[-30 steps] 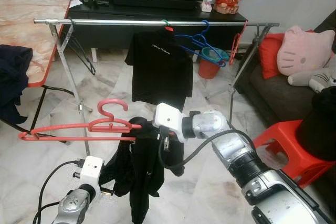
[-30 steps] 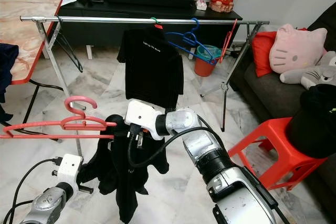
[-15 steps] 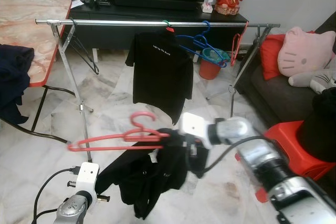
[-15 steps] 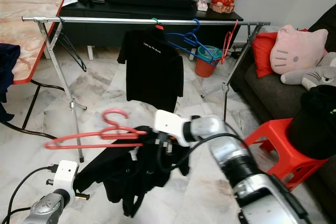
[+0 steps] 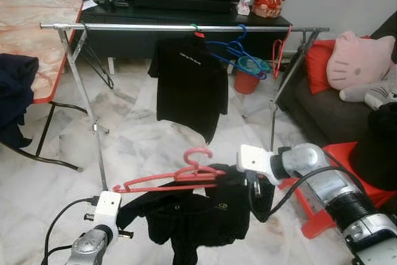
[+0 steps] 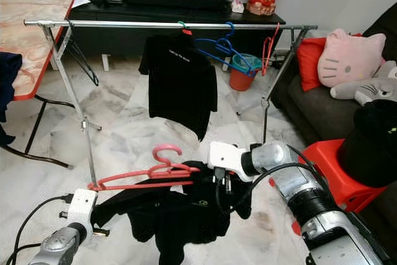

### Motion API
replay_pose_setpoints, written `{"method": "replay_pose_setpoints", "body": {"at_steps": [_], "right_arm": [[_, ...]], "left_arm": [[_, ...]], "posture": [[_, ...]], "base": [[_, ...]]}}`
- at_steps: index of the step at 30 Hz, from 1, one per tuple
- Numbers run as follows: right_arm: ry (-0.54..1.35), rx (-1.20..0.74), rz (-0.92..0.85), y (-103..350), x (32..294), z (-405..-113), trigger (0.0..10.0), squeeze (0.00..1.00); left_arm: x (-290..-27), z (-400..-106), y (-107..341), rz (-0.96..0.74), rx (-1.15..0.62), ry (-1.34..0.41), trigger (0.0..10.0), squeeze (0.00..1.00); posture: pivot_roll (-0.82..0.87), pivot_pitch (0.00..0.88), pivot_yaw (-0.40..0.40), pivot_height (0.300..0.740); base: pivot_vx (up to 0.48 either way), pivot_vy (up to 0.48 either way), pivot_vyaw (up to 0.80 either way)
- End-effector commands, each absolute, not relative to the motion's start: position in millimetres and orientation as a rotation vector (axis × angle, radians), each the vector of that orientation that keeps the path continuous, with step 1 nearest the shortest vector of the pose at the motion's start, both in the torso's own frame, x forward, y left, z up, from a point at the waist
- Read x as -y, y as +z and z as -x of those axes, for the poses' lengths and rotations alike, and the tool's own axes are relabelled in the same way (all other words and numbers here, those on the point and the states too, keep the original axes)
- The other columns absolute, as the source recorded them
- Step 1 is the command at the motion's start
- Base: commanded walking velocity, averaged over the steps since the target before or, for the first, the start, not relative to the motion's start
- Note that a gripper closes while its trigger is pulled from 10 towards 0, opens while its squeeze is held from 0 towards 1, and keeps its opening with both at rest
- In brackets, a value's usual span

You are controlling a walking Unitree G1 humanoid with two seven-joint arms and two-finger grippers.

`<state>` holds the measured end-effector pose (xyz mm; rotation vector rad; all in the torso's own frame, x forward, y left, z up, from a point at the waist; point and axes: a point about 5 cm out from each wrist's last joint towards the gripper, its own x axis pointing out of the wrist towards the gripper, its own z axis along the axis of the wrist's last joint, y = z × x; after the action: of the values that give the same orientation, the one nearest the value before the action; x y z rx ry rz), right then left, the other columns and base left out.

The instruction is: Hang hanger

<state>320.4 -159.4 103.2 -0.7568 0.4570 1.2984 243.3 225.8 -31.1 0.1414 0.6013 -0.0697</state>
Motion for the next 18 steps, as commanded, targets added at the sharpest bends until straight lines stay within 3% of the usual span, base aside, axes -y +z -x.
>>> {"method": "replay_pose_setpoints", "body": {"at_steps": [1, 10, 18], "right_arm": [[1.210, -0.472, 0.779, 115.1, 188.0, -325.2, 0.0, 0.00], [1.177, -0.407, 0.673, 120.6, 189.8, -328.6, 0.0, 0.00], [1.080, -0.412, 0.642, 119.2, 208.9, -328.6, 0.0, 0.00]], "left_arm": [[-242.2, -228.3, -40.1, -0.159, -0.684, 0.015, 10.0, 0.00], [-242.3, -226.1, -41.8, -0.142, -0.692, 0.028, 10.0, 0.00], [-244.4, -226.0, -41.3, -0.106, -0.685, 0.059, 10.0, 0.00]], "posture": [[0.01, 0.000, -0.164, 0.740], [0.01, 0.000, -0.163, 0.740], [0.01, 0.000, -0.163, 0.740]], "base": [[0.000, 0.000, 0.00], [0.000, 0.000, 0.00], [0.000, 0.000, 0.00]]}}
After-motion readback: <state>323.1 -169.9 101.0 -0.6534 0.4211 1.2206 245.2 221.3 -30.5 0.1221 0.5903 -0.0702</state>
